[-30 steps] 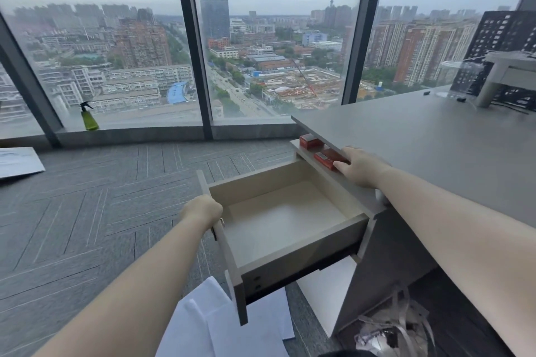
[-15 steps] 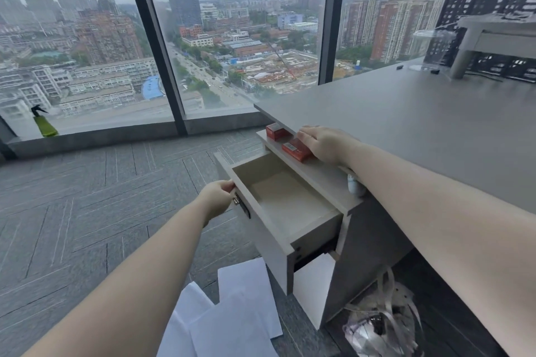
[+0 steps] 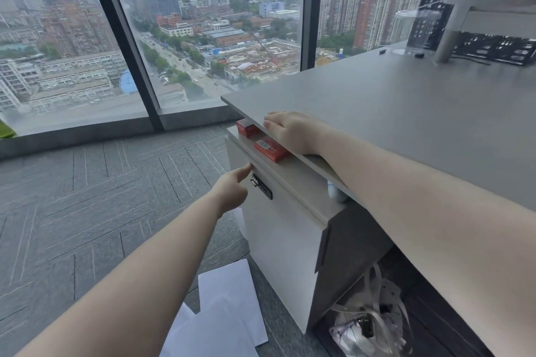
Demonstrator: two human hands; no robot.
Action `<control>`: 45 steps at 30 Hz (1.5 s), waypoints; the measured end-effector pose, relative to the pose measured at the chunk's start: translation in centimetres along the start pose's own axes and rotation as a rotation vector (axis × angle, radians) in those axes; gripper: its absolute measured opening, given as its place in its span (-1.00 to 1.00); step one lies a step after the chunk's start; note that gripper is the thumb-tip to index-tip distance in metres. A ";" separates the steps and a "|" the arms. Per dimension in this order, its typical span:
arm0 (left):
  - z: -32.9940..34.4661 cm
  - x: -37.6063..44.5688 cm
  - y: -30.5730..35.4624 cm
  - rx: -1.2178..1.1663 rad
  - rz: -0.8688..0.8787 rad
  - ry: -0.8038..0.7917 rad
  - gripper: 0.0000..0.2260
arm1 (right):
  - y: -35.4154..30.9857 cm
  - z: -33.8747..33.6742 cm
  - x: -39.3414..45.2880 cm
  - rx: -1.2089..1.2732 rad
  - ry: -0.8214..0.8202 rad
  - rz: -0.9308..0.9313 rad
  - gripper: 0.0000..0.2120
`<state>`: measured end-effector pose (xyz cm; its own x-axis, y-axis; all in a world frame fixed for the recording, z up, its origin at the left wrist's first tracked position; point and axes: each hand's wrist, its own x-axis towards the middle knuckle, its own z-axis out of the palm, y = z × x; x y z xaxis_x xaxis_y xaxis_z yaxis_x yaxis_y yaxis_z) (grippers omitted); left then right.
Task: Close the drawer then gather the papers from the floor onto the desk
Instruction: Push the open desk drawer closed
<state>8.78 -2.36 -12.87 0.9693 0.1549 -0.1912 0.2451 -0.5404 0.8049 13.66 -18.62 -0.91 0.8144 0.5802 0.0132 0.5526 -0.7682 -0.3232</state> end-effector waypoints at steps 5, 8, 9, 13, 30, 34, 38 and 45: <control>1.1 1.8 -0.5 0.024 0.023 0.031 -0.35 | 0.1 0.0 0.4 0.002 0.007 -0.029 -0.55; 0.9 2.0 -0.9 0.075 0.042 0.045 -0.39 | 0.2 0.0 0.7 0.009 0.016 -0.038 -0.55; 0.8 2.0 -1.0 0.128 0.051 0.048 -0.41 | 0.2 0.1 0.7 0.008 0.019 -0.038 -0.55; 1.5 1.7 -1.3 0.584 0.152 0.125 -0.53 | 0.4 0.1 0.9 -0.012 0.024 -0.042 -0.58; 3.8 3.2 -2.0 0.703 0.233 0.286 -0.81 | 0.8 0.6 1.7 0.005 0.071 -0.039 -0.60; 3.4 3.4 -1.6 0.549 0.160 0.219 -0.80 | 0.8 0.7 1.7 0.015 0.083 -0.041 -0.60; 3.1 3.3 -1.8 0.573 0.194 0.228 -0.75 | 0.7 0.6 1.4 0.026 0.078 -0.051 -0.62; 3.2 3.8 -2.8 0.608 0.252 0.282 -0.75 | 0.9 0.7 1.8 0.006 0.085 -0.068 -0.66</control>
<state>11.82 -2.89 -17.65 0.9756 0.1281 0.1782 0.0624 -0.9403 0.3345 15.50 -18.10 -1.90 0.7874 0.6055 0.1152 0.6060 -0.7263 -0.3244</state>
